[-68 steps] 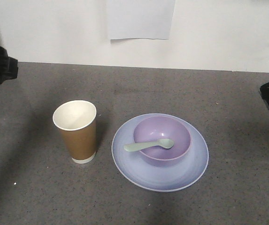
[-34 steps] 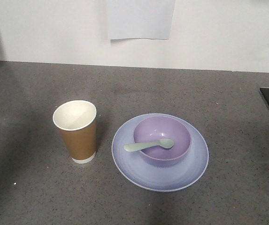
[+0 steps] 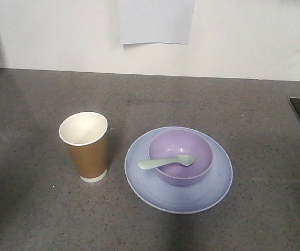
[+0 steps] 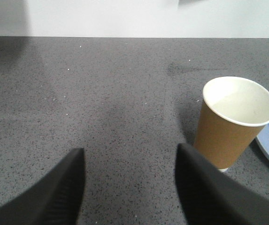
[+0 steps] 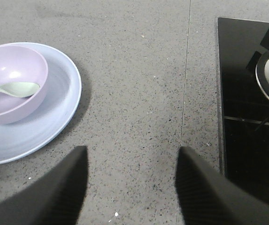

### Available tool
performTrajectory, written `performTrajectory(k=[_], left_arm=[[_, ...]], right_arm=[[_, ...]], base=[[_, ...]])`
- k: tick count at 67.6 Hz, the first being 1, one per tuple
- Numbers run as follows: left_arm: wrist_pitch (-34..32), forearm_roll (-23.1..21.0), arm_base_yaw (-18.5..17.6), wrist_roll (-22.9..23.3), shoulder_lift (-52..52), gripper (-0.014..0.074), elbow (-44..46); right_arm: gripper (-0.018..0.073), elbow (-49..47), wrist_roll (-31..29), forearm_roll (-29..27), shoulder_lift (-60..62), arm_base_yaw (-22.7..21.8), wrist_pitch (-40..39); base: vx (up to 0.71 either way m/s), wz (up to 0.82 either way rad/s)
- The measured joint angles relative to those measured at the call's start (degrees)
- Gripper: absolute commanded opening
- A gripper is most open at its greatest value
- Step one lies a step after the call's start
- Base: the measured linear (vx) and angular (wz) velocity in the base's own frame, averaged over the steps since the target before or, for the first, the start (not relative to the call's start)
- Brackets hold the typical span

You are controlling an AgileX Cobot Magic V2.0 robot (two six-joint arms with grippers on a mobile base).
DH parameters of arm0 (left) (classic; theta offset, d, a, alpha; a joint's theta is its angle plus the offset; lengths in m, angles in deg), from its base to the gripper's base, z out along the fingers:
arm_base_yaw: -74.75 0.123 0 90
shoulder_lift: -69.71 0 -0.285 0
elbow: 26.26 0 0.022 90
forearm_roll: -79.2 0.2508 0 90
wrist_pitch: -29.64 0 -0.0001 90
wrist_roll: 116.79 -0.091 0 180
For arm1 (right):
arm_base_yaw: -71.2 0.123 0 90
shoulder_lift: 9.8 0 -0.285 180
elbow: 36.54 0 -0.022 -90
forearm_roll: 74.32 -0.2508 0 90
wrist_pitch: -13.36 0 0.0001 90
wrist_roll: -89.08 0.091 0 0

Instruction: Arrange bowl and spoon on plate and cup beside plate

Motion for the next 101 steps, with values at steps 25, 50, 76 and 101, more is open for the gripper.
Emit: performTrajectory(k=[25,50,76,101], left_arm=[[-0.6,0.0,0.0,0.0,0.3,-0.0008,-0.3],[-0.6,0.0,0.0,0.0,0.3,-0.0008,-0.3],[-0.6,0.0,0.0,0.0,0.3,-0.0008,-0.3],[-5.8,-0.2,0.0,-0.3,0.7,-0.0008,-2.1]], right_arm=[[-0.0011,0.0,0.0,0.0,0.0,0.0,-1.1],[-0.0011,0.0,0.0,0.0,0.0,0.0,-1.1],[-0.0011,0.0,0.0,0.0,0.0,0.0,-1.1],[-0.0011,0.0,0.0,0.0,0.0,0.0,-1.1]], base=[[0.00,0.00],[0.00,0.00],[0.00,0.00],[0.00,0.00]])
